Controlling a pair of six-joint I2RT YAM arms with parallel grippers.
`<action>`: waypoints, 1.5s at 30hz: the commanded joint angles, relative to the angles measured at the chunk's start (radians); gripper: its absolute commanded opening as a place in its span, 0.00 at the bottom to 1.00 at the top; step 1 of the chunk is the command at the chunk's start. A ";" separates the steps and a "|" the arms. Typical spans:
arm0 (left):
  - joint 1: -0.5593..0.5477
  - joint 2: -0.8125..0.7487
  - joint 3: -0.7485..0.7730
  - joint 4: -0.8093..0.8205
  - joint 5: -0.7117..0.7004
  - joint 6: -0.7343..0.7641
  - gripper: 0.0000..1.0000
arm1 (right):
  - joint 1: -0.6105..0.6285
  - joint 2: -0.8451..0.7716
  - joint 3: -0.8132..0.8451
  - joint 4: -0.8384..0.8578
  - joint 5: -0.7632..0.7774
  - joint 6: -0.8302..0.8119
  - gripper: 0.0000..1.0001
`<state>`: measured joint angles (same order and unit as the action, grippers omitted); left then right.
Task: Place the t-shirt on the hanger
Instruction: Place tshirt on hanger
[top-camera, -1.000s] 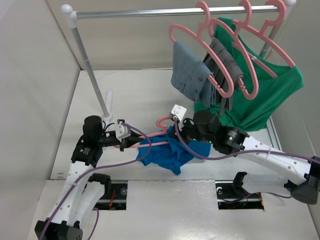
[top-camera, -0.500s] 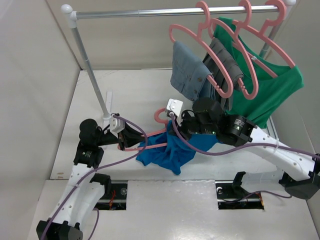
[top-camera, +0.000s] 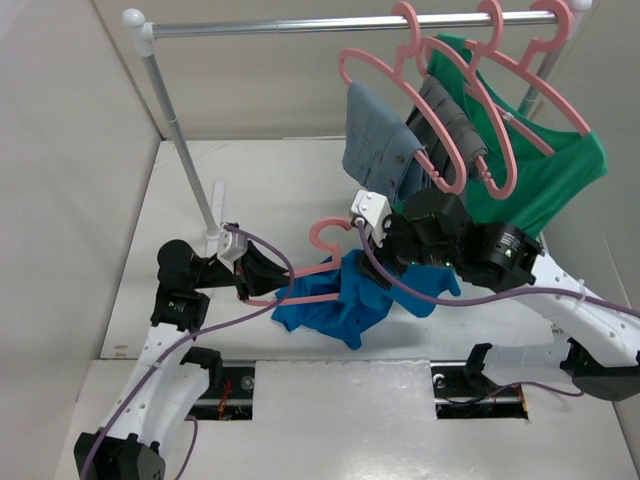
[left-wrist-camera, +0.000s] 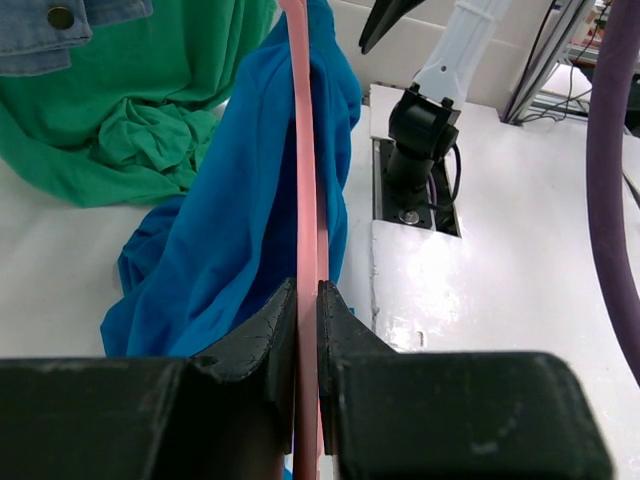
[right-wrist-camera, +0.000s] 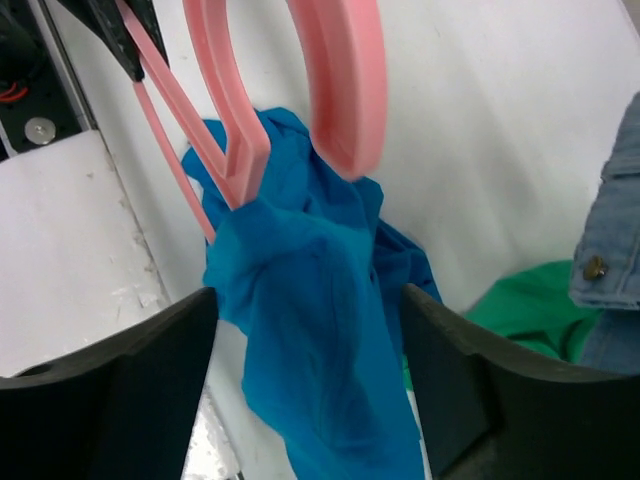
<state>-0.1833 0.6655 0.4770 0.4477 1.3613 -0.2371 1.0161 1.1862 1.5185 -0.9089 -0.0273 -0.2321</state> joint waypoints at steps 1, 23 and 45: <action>-0.005 -0.009 0.014 0.034 0.038 0.028 0.00 | 0.003 -0.037 0.029 -0.068 0.047 0.010 0.80; -0.005 0.002 0.115 -0.176 0.067 0.232 0.00 | 0.003 -0.009 -0.247 0.355 -0.152 -0.196 0.00; -0.005 -0.115 0.201 -0.323 -0.650 0.257 0.91 | -0.008 -0.315 -0.359 0.376 0.087 -0.032 0.00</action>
<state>-0.1898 0.5327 0.6277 0.1894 0.8051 0.0021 1.0138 0.8986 1.1294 -0.5983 -0.0189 -0.3096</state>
